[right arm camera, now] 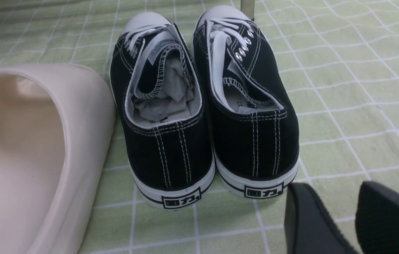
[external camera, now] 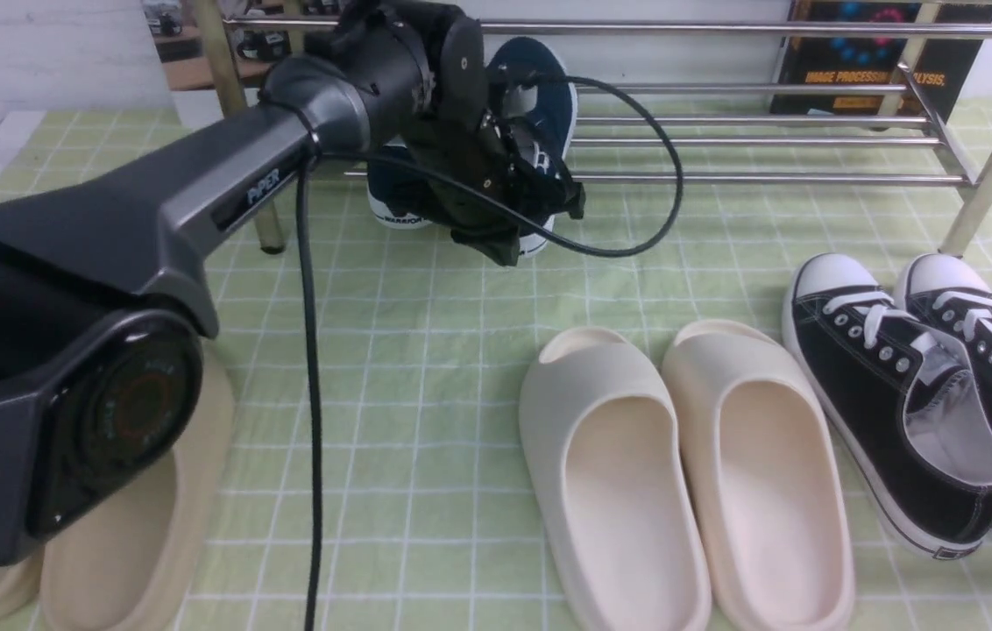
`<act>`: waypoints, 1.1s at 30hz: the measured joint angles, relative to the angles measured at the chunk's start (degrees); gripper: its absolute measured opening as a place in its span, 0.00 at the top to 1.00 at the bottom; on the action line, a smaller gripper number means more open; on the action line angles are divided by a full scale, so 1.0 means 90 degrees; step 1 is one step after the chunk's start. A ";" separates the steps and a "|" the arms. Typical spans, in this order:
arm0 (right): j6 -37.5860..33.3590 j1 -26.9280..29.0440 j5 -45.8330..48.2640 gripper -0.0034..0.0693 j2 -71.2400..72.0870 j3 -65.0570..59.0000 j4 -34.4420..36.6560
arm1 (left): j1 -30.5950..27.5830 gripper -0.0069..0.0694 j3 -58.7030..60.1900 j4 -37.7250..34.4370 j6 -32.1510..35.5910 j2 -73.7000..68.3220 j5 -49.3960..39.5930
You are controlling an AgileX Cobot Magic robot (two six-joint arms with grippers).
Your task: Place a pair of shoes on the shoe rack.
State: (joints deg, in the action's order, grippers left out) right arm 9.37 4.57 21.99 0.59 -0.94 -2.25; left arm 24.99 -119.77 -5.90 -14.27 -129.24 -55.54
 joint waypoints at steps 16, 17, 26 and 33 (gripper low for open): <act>0.0000 0.0000 0.0000 0.61 0.0000 0.0000 0.0000 | -0.0127 0.93 -0.1592 0.0411 0.0084 0.0008 -0.1481; 0.0000 0.0000 0.0000 0.61 0.0000 0.0000 0.0000 | -0.0127 0.93 -0.1764 0.0479 0.0138 0.0048 -0.1615; 0.0000 0.0000 0.0000 0.61 0.0000 0.0000 0.0000 | -0.0131 0.93 -0.1973 0.0614 0.0186 0.2383 -0.1793; 0.0000 0.0000 0.0000 0.61 0.0000 0.0000 0.0000 | -0.0131 0.93 -0.0477 0.0964 0.0143 0.4882 -0.1793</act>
State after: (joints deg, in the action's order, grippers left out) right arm 9.37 4.57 21.99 0.59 -0.94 -2.25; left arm 23.80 -124.06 2.78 -12.99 -85.29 -71.67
